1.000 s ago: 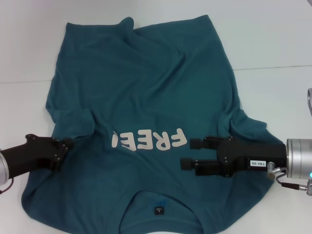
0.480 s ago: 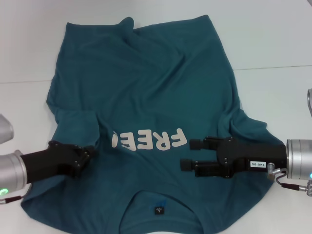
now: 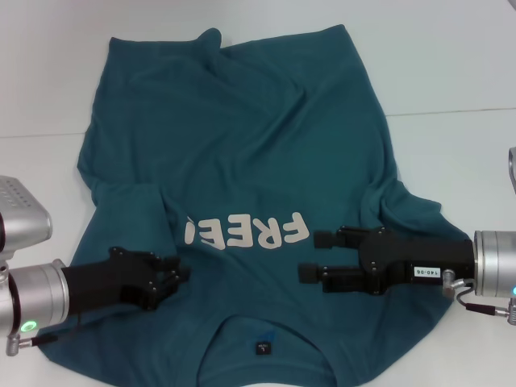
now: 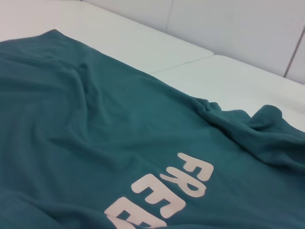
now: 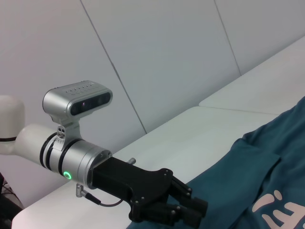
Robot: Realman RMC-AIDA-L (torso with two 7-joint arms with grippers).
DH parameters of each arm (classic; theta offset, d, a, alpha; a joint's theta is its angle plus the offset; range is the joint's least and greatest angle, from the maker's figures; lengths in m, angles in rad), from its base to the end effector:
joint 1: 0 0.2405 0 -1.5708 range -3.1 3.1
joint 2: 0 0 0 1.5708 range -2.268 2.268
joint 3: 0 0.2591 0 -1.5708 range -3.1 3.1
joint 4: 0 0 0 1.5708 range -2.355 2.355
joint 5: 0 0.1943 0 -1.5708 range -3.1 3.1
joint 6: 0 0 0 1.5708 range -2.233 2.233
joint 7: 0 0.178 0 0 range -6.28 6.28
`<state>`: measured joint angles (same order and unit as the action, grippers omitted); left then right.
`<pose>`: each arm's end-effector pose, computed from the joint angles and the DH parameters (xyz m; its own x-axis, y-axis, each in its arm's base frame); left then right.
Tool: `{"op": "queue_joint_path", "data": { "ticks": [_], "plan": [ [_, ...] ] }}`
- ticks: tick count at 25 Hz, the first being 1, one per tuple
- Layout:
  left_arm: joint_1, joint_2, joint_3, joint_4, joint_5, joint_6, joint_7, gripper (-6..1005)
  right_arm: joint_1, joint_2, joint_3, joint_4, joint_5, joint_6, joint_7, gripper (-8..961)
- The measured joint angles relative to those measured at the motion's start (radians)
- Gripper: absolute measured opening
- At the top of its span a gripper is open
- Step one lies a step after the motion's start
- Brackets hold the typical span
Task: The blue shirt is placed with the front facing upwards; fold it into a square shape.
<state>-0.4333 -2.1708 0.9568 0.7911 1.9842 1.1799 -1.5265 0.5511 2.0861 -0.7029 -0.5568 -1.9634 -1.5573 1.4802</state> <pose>-0.2611 0.3424 -0.0715 0.8099 0.4387 0.3895 0.5640 -0.7649 -0.3112 0.2314 0.3245 -0.0491 0.6869 -0.4762 -0.5490 -0.5661 -0.8243 0.0066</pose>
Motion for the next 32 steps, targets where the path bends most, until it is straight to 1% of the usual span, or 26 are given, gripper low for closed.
{"op": "queue_joint_path", "data": {
  "ticks": [4,8,11,13,14,16,18,21,25,32],
  "plan": [
    [0.007,-0.001,-0.014,0.007,-0.038,0.004,-0.007,288,-0.004,-0.001,0.003,-0.004,0.000,-0.001,0.000,885],
    [0.015,0.002,-0.073,0.020,-0.099,0.026,-0.008,429,-0.007,-0.006,0.008,-0.011,0.000,0.000,0.012,885],
    [0.016,0.006,-0.138,0.017,-0.148,0.077,-0.008,501,-0.011,-0.018,0.023,-0.012,0.000,0.005,0.035,885],
    [0.017,0.008,-0.188,0.012,-0.180,0.122,-0.006,549,-0.017,-0.031,0.031,-0.015,-0.001,0.006,0.058,885],
    [0.017,0.008,-0.188,0.012,-0.180,0.122,-0.006,572,-0.023,-0.041,0.035,-0.023,-0.002,0.007,0.075,885],
    [0.022,0.010,-0.236,0.010,-0.202,0.176,-0.005,620,-0.035,-0.051,0.039,-0.043,-0.005,0.011,0.110,885],
    [0.025,0.013,-0.241,0.011,-0.199,0.205,-0.008,668,-0.052,-0.064,0.040,-0.081,-0.017,0.020,0.170,885],
    [0.031,0.015,-0.241,0.011,-0.182,0.225,-0.005,890,-0.070,-0.079,0.040,-0.140,-0.055,0.033,0.266,885],
    [0.038,0.011,-0.232,0.006,-0.157,0.244,-0.003,888,-0.077,-0.101,0.041,-0.219,-0.146,0.055,0.434,886],
    [0.040,0.009,-0.221,-0.022,-0.139,0.333,0.036,888,-0.067,-0.120,0.044,-0.309,-0.250,0.085,0.623,886]
  ]
}}
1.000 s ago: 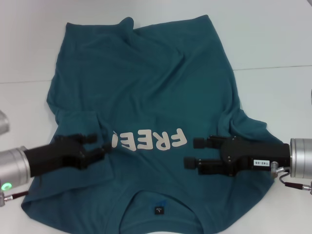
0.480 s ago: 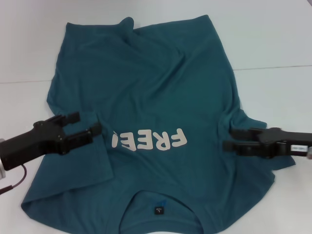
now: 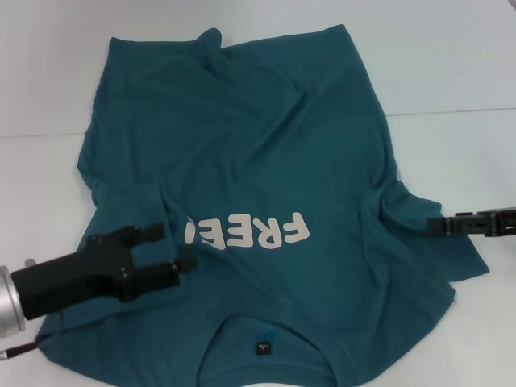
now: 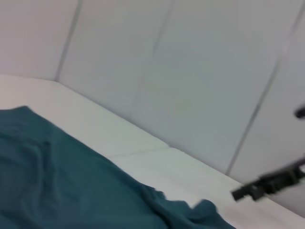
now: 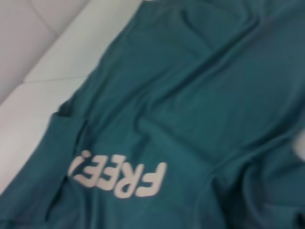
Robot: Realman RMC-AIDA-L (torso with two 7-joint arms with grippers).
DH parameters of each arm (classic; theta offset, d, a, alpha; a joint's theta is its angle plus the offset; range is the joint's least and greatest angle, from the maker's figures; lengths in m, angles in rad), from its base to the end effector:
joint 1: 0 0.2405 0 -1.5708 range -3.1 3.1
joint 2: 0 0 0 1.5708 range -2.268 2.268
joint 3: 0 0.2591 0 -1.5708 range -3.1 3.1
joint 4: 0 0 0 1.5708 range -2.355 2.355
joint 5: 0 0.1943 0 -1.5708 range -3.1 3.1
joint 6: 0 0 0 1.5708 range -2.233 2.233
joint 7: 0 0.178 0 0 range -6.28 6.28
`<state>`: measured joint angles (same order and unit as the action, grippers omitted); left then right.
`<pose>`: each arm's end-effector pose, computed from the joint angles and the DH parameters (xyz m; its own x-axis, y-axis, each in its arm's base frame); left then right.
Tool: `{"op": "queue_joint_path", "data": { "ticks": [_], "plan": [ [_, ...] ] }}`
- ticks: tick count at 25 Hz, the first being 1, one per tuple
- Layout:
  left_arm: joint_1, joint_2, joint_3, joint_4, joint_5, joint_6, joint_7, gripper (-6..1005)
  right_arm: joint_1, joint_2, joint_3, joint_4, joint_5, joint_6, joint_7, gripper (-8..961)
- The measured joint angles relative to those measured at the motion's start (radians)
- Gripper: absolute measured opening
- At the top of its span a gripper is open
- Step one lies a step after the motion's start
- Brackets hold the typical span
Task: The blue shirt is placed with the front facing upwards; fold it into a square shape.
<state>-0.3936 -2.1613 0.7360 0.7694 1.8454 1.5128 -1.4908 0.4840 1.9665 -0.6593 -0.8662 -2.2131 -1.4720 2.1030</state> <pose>-0.2429 0.3165 -0.0333 0.6501 0.4105 0.6394 0.6142 -0.7794 -0.1240 0.3065 0.3519 0.0440 0.4685 -0.7678 -0.4369 -0.8829 -0.4247 -0.2004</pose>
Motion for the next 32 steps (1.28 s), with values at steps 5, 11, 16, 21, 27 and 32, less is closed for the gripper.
{"op": "queue_joint_path", "data": {
  "ticks": [5,11,16,21,27,32],
  "plan": [
    [-0.011,0.001,0.012,-0.023,0.029,0.010,0.010,888,0.002,-0.007,0.011,-0.017,-0.019,0.053,0.047,886],
    [-0.013,0.001,0.054,-0.022,0.048,0.017,0.011,887,0.002,-0.006,0.010,-0.001,-0.020,0.125,0.050,885],
    [-0.026,0.003,0.063,-0.021,0.084,0.034,0.012,887,0.016,-0.008,0.007,0.050,-0.045,0.161,0.062,885],
    [-0.033,0.004,0.077,-0.019,0.111,0.046,0.014,887,0.031,-0.003,0.005,0.075,-0.084,0.187,0.073,885],
    [-0.036,0.005,0.073,-0.020,0.119,0.041,0.013,887,0.059,0.011,0.002,0.103,-0.108,0.228,0.067,886],
    [-0.037,0.004,0.072,-0.020,0.119,0.036,0.013,887,0.080,0.013,-0.017,0.123,-0.110,0.250,0.065,866]
  ]
}}
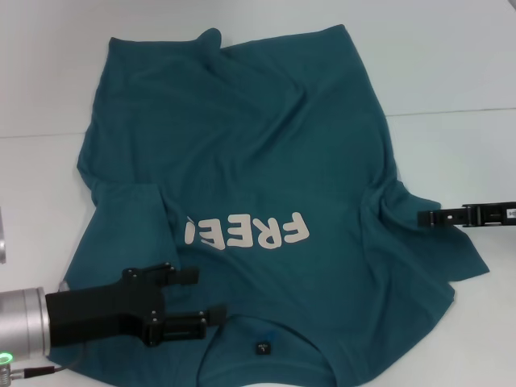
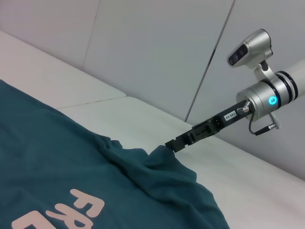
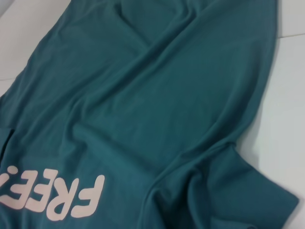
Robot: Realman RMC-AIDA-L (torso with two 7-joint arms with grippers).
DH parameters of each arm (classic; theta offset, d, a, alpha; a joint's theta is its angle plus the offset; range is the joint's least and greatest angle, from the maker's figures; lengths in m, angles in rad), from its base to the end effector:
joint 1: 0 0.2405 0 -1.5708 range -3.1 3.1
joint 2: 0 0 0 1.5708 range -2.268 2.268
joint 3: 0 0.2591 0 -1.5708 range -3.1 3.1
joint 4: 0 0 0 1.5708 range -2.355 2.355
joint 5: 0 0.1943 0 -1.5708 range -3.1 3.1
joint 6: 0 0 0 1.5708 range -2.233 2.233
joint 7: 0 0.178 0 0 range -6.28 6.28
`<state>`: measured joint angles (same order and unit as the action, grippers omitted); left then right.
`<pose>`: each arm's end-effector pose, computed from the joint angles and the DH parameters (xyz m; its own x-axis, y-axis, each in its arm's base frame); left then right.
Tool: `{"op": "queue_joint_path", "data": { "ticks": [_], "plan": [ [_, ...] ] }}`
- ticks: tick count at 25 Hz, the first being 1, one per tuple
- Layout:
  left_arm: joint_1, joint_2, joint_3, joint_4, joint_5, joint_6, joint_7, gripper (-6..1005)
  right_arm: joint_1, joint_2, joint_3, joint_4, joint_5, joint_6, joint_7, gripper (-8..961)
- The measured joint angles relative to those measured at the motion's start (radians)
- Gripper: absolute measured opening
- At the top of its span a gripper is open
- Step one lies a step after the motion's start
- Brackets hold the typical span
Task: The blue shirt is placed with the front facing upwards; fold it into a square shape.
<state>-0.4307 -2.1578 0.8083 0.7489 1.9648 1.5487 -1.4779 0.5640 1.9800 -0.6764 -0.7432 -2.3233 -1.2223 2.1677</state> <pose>-0.2378 0.3017 -0.0593 0.7472 0.4338 0.5034 0.5273 -0.8481 -0.0518 0.3235 0.3828 0.0250 0.4158 -0.7949 -0.4418 -0.9016 -0.2967 -0.3147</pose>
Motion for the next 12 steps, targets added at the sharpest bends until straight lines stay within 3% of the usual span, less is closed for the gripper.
{"op": "queue_joint_path", "data": {
  "ticks": [12],
  "plan": [
    [0.000,-0.001,-0.003,-0.002,-0.001,-0.002,-0.002,887,0.023,0.010,-0.034,0.035,-0.001,0.062,0.001,817]
  ]
}}
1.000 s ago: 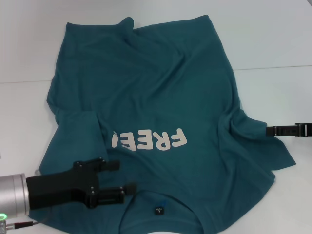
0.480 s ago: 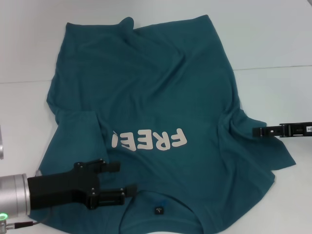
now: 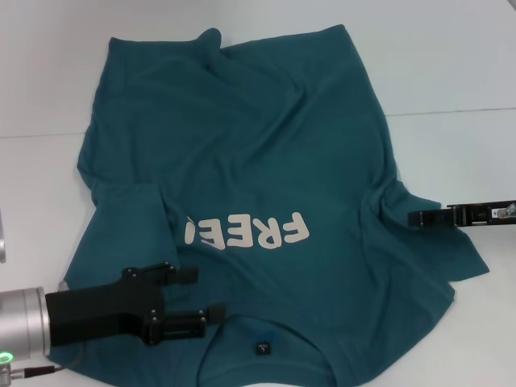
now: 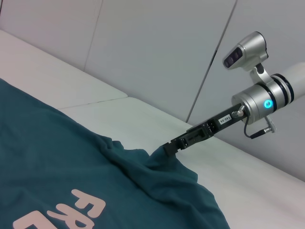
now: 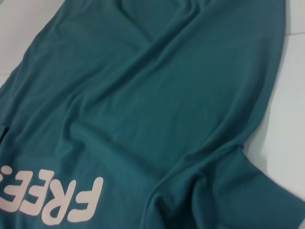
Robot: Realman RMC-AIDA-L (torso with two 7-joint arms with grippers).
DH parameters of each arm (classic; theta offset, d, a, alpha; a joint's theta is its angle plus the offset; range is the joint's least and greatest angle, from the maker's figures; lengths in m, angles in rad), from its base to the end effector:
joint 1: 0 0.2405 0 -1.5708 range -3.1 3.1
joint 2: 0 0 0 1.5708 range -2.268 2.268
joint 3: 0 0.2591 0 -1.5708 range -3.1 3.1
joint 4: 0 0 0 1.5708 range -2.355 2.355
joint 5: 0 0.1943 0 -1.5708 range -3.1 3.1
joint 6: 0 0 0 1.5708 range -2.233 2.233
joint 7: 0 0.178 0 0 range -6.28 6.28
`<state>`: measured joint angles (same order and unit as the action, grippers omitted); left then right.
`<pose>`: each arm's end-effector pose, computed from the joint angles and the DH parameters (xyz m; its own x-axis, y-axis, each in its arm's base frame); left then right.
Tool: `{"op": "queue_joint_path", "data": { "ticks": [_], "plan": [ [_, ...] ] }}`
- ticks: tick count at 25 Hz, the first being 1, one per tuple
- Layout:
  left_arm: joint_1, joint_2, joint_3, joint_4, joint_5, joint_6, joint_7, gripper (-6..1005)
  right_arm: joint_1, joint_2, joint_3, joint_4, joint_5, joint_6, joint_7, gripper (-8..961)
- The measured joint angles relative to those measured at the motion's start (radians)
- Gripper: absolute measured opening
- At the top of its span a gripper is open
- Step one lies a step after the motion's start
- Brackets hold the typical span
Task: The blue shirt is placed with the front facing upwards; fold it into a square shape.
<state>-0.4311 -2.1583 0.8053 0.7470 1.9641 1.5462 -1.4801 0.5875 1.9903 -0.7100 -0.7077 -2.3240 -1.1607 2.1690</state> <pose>-0.2380 0.3022 -0.0592 0.7436 0.4370 0.5060 0.5322 -0.8450 -0.0524 0.3199 0.3901 0.0131 0.4278 -0.7939 -0.4321 -0.8939 -0.3008 -0.3323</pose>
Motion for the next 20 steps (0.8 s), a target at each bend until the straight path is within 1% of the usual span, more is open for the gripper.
{"op": "queue_joint_path", "data": {
  "ticks": [3,8,13,20],
  "plan": [
    [0.000,0.000,-0.001,0.000,0.000,0.000,0.000,887,0.000,0.001,0.002,-0.003,0.000,0.002,0.000,805],
    [0.000,0.000,-0.003,0.001,0.000,0.000,0.000,887,-0.002,0.001,-0.001,0.001,0.000,0.007,0.002,577],
    [-0.001,0.001,-0.003,0.006,0.000,0.000,0.001,888,-0.006,0.002,0.003,0.002,0.000,0.008,0.005,329],
    [-0.003,0.002,-0.003,0.006,0.000,0.000,0.002,888,-0.009,0.004,0.006,0.001,0.003,0.008,0.006,179]
  ]
}}
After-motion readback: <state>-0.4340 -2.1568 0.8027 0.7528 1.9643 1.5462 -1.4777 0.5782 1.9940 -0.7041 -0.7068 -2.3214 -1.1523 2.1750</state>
